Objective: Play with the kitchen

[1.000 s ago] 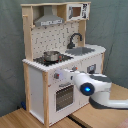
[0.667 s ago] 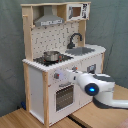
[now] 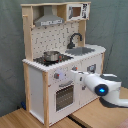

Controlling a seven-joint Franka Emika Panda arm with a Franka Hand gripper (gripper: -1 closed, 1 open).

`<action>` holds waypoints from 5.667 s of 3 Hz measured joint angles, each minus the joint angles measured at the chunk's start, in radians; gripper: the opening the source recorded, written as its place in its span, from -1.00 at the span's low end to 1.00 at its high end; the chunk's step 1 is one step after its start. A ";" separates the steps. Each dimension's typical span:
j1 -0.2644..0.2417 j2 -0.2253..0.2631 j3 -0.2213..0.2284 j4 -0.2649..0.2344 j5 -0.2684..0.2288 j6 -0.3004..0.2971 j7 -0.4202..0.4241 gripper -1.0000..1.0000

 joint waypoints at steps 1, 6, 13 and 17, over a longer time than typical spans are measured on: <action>0.055 0.001 0.002 -0.082 -0.010 0.087 -0.004 1.00; 0.204 0.012 0.022 -0.348 -0.025 0.565 -0.029 1.00; -0.115 0.031 0.085 -0.293 -0.022 1.154 -0.118 1.00; -0.010 0.013 0.084 -0.405 -0.006 1.151 0.039 1.00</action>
